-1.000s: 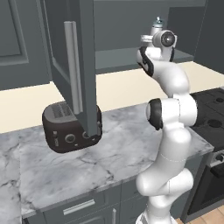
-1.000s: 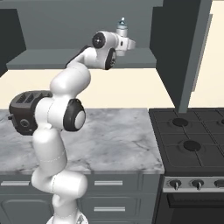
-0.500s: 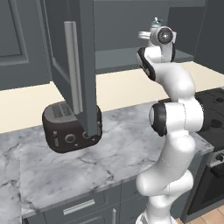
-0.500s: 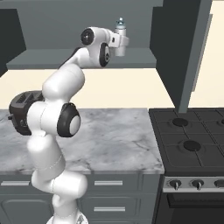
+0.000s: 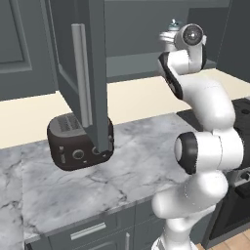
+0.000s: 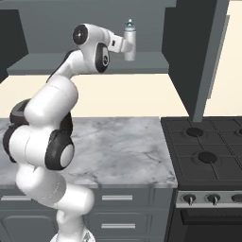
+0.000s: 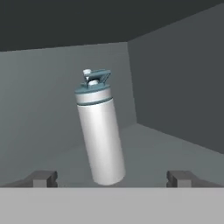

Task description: Pick the milk, water bottle from the counter and place them in the open cabinet.

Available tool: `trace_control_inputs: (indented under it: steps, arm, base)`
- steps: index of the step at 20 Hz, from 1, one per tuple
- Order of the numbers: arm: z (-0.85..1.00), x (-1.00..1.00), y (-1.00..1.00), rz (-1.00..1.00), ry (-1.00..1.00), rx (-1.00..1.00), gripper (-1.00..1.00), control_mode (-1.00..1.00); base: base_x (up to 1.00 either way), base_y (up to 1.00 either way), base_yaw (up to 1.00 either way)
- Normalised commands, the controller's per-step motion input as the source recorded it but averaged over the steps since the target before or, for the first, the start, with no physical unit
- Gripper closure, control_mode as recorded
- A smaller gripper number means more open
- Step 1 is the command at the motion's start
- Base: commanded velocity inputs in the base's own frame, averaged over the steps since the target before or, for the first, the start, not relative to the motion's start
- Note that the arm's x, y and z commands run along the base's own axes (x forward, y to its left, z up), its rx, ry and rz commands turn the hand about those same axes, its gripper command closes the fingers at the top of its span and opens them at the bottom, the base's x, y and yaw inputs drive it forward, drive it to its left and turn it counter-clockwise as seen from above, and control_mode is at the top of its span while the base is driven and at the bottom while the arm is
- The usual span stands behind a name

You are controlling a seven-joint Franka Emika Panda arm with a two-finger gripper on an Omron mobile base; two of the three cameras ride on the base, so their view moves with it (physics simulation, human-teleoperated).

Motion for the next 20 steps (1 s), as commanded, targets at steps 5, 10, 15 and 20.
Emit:
trace_control_inputs:
  steps: [5, 10, 15, 20]
  arm:
    - [0.06, -0.98, 0.0, -0.03, 0.13, 0.05, -1.0, -1.0]
    - [0.02, -1.0, 0.0, -0.02, 0.12, 0.03, -1.0, -1.0]
    - [0.02, -1.0, 0.0, 0.0, 0.13, 0.03, -1.0, -1.0]
    - [0.0, -0.96, 0.12, 0.02, 0.16, 0.03, -1.0, -1.0]
  base:
    - [0.0, 0.0, 0.0]
    - [0.0, 0.0, 0.0]
    - [0.0, 0.0, 0.0]
    - [0.0, 0.0, 0.0]
